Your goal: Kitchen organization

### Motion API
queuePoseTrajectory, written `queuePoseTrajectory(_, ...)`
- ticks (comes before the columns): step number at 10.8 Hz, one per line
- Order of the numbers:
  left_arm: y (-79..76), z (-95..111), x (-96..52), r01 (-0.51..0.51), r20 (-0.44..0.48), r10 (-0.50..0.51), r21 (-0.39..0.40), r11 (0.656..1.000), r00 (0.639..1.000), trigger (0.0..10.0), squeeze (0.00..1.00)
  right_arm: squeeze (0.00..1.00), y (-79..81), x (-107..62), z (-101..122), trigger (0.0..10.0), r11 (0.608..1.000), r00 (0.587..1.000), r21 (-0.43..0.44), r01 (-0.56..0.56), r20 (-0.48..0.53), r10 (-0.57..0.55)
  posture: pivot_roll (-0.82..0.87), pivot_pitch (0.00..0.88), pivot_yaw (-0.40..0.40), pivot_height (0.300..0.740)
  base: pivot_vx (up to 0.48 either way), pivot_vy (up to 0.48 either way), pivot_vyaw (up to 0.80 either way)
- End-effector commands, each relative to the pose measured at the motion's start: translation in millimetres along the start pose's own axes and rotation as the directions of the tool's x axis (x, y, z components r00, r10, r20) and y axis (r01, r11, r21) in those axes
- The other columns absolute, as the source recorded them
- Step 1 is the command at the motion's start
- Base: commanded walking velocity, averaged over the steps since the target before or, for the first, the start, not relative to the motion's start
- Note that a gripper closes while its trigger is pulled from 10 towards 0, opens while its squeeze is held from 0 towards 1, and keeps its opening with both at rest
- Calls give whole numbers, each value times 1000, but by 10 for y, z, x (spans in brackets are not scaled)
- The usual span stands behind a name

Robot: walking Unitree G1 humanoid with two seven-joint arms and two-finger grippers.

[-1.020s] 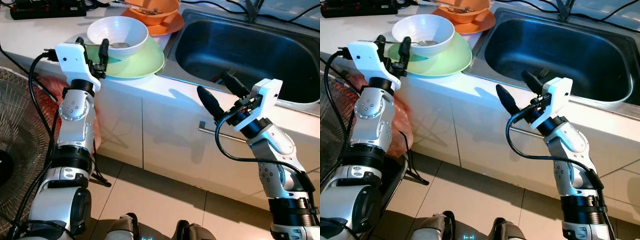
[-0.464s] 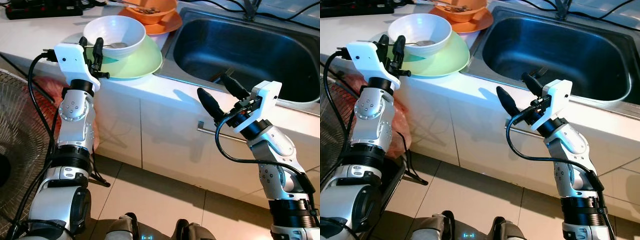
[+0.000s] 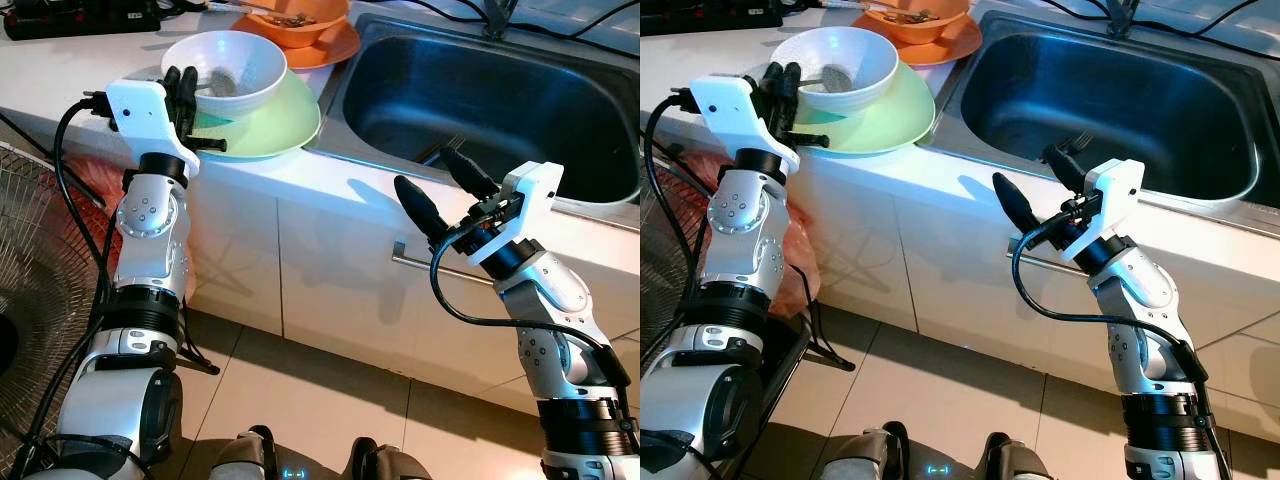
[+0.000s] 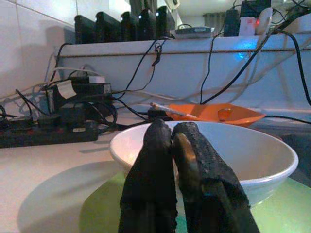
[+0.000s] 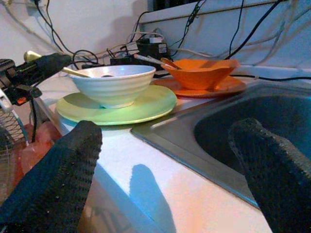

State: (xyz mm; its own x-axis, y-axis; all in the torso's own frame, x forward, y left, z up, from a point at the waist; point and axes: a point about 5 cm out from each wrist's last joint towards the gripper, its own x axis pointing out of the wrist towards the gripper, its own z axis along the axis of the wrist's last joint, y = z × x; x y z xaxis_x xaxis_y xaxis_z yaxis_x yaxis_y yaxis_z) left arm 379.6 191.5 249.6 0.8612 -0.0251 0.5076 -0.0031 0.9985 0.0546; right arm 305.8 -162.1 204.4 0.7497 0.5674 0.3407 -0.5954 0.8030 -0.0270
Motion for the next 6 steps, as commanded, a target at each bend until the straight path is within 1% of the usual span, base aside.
queuePoseTrajectory(1, -3, 38, 34, -1, 16, 1, 9, 1000, 1000, 0, 0, 0, -9, 3, 27, 10000, 1000, 1000, -10, -2, 6, 2, 14, 193, -51, 740, 0, 0, 0)
queuePoseTrajectory(2, -28, 56, 36, 11, 27, -11, 13, 1000, 1000, 8196, 0, 0, -9, 5, 26, 10000, 1000, 1000, -10, -3, 6, 3, 15, 193, -51, 740, 0, 0, 0)
queuePoseTrajectory(3, -54, 74, 39, 22, 39, -22, 14, 1000, 999, 10000, 0, 0, -7, 8, 26, 10000, 1000, 1000, -10, -3, 7, 3, 15, 193, -51, 740, 0, 0, 0)
queuePoseTrajectory(4, -76, 88, 45, 29, 47, -30, 15, 999, 998, 10000, 0, 0, -5, 12, 24, 10000, 1000, 1000, -10, -3, 8, 3, 16, 192, -51, 740, 0, 0, 0)
queuePoseTrajectory(5, -89, 95, 50, 34, 50, -34, 16, 999, 998, 8039, 0, 0, -5, 14, 23, 10000, 1000, 1000, -10, -3, 8, 3, 16, 190, -51, 740, 0, 0, 0)
queuePoseTrajectory(6, -99, 98, 52, 37, 55, -37, 10, 999, 998, 0, 0, 0, -5, 16, 24, 10000, 1000, 1000, -11, -3, 9, 3, 16, 190, -51, 740, 0, 0, 0)
